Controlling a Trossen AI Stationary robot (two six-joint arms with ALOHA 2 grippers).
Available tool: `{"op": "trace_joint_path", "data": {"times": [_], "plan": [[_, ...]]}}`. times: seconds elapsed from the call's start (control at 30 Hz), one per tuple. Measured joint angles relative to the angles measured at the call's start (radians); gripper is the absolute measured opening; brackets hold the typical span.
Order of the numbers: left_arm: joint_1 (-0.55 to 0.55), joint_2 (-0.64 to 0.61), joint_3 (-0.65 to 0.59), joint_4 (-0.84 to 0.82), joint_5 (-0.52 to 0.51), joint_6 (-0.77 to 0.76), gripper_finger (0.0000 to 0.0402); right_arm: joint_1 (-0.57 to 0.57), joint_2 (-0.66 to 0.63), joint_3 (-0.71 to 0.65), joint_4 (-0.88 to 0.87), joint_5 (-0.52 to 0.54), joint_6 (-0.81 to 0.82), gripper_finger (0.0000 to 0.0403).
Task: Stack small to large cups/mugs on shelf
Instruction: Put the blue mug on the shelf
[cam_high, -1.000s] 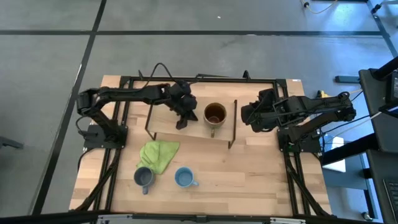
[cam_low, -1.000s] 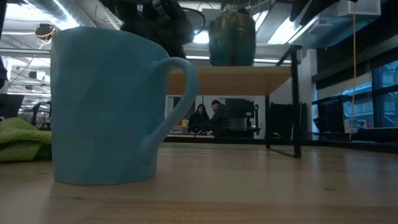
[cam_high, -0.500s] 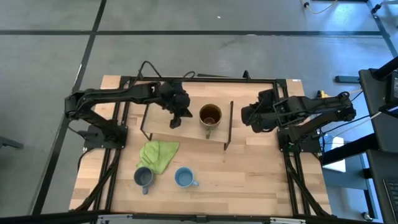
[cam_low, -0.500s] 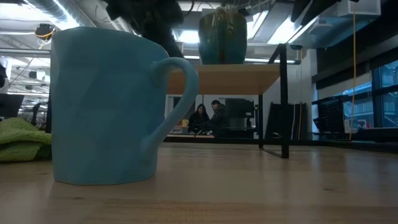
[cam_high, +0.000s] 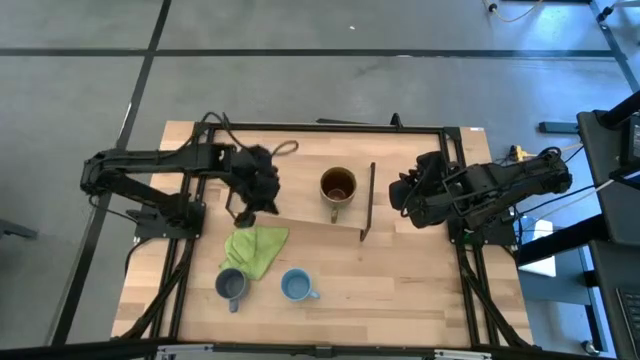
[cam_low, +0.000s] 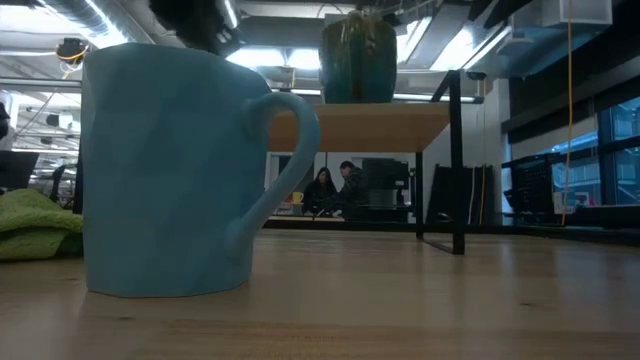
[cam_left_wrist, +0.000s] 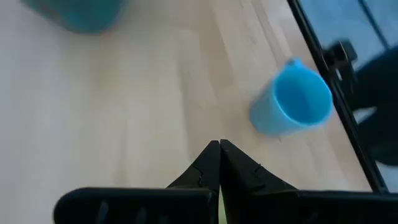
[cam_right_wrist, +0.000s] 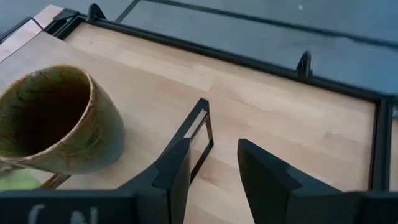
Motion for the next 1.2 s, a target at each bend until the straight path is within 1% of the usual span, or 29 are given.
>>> {"op": "trace_joint_path", "data": {"times": [0.13,0.27,0.33,0.4,0.47,0.53,0.63,0.7,0.77,0.9,0.97,1.1,1.13,1.2], "plan": [[-0.102,0.028,0.0,-0.05,-0.045,-0.078,0.0,0.0,0.0,0.0,0.002,-0.005,0.025,0.0138],[-0.18,0.048,-0.001,-0.067,-0.062,-0.22,0.0006,0.002,0.0,0.0,0.015,-0.037,0.022,0.0163],[-0.228,0.048,-0.001,-0.077,-0.126,-0.303,0.001,0.013,0.0,0.0,0.014,-0.046,0.001,0.018],[-0.291,0.048,-0.001,-0.081,-0.234,-0.382,0.0011,0.031,0.0,0.0,0.014,-0.044,-0.016,0.0193],[-0.369,0.047,-0.001,-0.082,-0.338,-0.501,0.0006,0.053,0.003,0.0,0.012,-0.026,-0.03,0.0199],[-0.445,0.05,-0.001,-0.082,-0.401,-0.636,0.0002,0.075,0.007,0.0,-0.006,-0.007,-0.031,0.02],[-0.555,0.079,0.0,-0.071,-0.496,-0.846,0.0003,0.112,0.012,0.0,-0.032,-0.011,-0.032,0.02],[-0.623,0.1,0.014,-0.061,-0.554,-0.946,0.0003,0.143,0.015,0.0,-0.031,-0.026,-0.031,0.0201],[-0.671,0.136,0.052,-0.049,-0.582,-1.008,0.0001,0.174,0.015,0.0,-0.012,-0.048,-0.023,0.0201],[-0.694,0.237,0.146,-0.074,-0.579,-1.037,0.0002,0.233,0.015,0.0,0.025,-0.058,0.03,0.0201],[-0.682,0.289,0.195,-0.11,-0.54,-1.035,0.0002,0.249,0.014,0.0,0.025,-0.074,0.066,0.0201],[-0.667,0.374,0.275,-0.11,-0.451,-0.848,0.0002,0.264,0.014,0.0,0.014,-0.158,0.077,0.0201],[-0.669,0.389,0.296,-0.108,-0.435,-0.822,0.0002,0.267,0.014,0.0,0.011,-0.172,0.077,0.0201],[-0.671,0.418,0.328,-0.103,-0.432,-0.833,0.0001,0.271,0.014,0.0,0.01,-0.181,0.078,0.0201]]}}
